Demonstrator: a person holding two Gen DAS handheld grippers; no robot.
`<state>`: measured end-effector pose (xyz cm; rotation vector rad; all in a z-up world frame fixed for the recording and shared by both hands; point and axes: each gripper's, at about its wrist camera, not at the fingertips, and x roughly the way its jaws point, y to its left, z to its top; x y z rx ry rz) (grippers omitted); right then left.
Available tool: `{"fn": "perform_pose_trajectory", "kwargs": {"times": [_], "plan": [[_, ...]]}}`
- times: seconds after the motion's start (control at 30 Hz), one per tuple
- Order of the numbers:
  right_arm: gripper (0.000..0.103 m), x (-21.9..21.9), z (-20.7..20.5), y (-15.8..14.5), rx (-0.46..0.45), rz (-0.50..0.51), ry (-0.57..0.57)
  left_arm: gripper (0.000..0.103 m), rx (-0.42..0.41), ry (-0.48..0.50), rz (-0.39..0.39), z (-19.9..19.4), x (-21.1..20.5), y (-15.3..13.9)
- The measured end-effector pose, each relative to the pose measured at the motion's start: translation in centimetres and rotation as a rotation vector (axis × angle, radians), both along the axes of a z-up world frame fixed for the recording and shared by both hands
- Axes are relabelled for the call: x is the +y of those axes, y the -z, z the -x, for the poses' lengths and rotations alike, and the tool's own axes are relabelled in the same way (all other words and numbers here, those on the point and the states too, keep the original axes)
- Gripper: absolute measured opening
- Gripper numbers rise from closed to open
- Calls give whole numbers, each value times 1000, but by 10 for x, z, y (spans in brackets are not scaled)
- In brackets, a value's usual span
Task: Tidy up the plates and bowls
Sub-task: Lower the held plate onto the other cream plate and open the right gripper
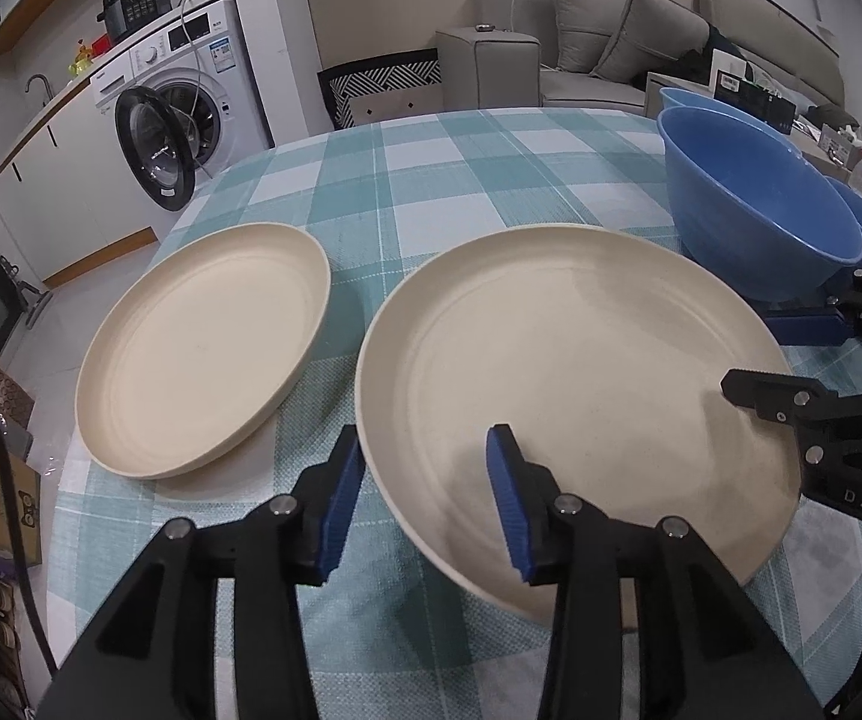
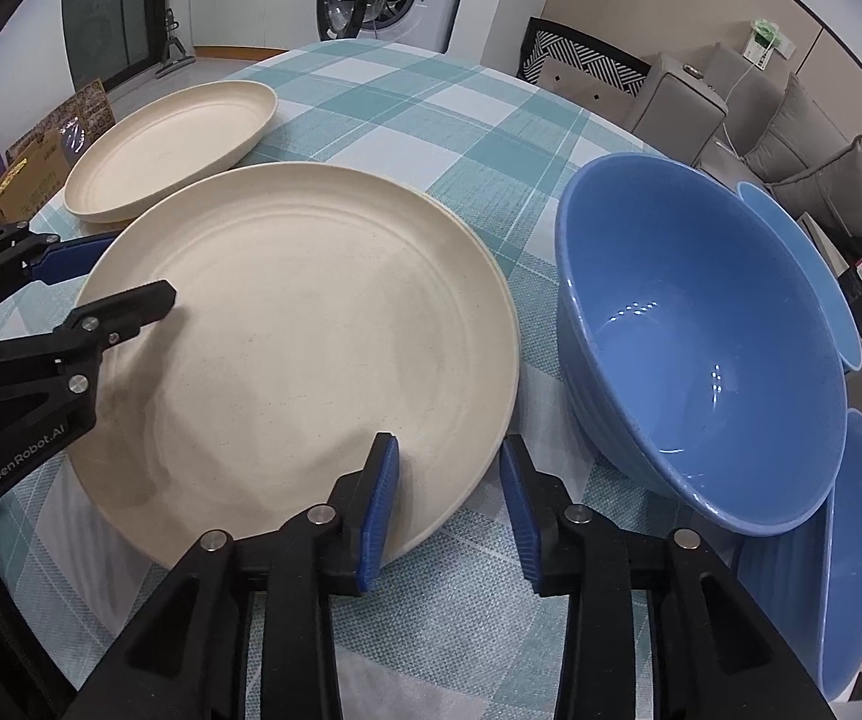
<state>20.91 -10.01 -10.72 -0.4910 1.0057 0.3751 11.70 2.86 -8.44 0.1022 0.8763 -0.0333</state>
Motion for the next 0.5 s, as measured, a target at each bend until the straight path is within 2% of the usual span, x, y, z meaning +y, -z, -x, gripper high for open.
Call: {"fn": "perform_pose_trajectory", "kwargs": {"times": [0.3, 0.43, 0.5], "plan": [[55, 1, 4, -3, 12, -25, -18, 54, 5, 20, 33, 1, 0, -3], [72, -1, 5, -8, 6, -47, -18, 58, -13, 20, 41, 4, 0, -11], [77, -1, 6, -11, 5, -63, -23, 66, -24, 15, 48, 5, 2, -14]]}}
